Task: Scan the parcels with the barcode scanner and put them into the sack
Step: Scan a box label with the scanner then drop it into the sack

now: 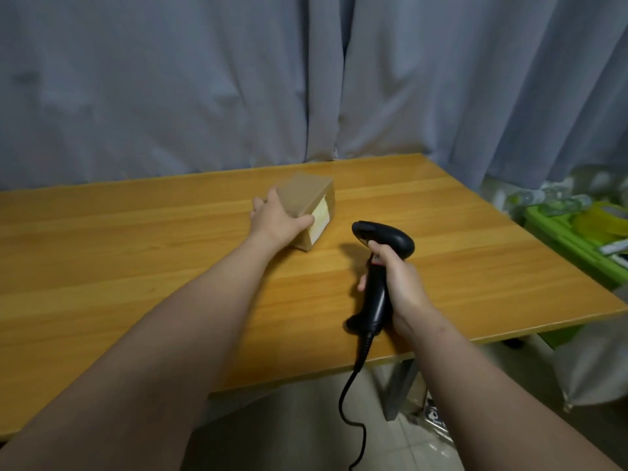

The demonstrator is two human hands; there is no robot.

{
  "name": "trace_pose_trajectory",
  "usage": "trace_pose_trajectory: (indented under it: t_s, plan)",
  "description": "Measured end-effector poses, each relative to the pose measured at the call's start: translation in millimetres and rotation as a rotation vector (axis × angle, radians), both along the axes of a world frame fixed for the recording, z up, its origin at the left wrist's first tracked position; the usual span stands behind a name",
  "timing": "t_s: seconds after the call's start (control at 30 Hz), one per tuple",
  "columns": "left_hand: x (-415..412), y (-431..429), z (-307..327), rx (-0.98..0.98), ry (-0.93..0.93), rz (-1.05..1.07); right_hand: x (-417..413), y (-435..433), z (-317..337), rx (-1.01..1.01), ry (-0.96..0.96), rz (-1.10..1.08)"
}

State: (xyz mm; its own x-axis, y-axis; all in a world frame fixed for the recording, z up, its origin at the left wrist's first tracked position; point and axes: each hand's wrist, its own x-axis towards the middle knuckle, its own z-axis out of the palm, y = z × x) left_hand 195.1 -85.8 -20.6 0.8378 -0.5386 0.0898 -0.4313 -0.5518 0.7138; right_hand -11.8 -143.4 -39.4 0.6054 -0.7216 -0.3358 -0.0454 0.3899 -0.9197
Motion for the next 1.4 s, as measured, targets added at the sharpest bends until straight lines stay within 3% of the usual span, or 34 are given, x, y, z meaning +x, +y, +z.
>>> trace_pose_trajectory:
  t_s: [0.27,0.5,0.57,0.67,0.77,0.83,0.93,1.0,1.07,1.1,1.17,1.4]
  plan:
    - [-81.1,137.6,-3.5,-0.055,0.042,-0.111,-20.5,31.2,26.3,0.154,-0.046,0.069]
    - [-131.2,213.2,17.0,0.16,-0.471,-0.296,-55.3,99.4,44.7,0.073,0.027,0.192]
    - [-143.2,228.9,19.2,0.181,-0.691,-0.345,-64.9,116.0,50.8,0.076,-0.015,0.206]
    - [-156.4,243.7,12.6,0.093,-0.997,-0.398,-78.1,134.0,54.9,0.032,-0.058,0.246]
    - [-167.6,254.0,4.7,0.023,-1.046,-0.43,-92.7,147.3,55.0,-0.016,-0.061,0.239]
    - [-179.5,260.7,5.7,-0.05,-0.838,-0.443,-103.2,151.2,47.7,-0.081,-0.1,0.202]
    - [-198.0,261.1,24.1,-0.316,-0.215,-0.235,-119.4,156.7,39.4,-0.184,-0.216,0.174]
    - [-200.4,259.6,40.9,-0.352,0.283,-0.059,-125.0,157.3,34.3,-0.213,-0.294,0.173]
    - [-198.1,261.5,49.7,-0.327,0.782,-0.082,-128.6,158.1,31.9,-0.259,-0.315,0.215]
    - [-197.9,264.3,50.9,-0.328,0.903,-0.124,-130.0,158.8,30.7,-0.281,-0.303,0.245]
    - [-200.5,268.8,50.5,-0.364,0.942,-0.153,-132.1,159.7,28.7,-0.294,-0.284,0.298]
    - [-202.5,270.7,38.2,-0.574,0.718,-0.215,-132.7,171.8,36.0,-0.142,-0.368,0.279]
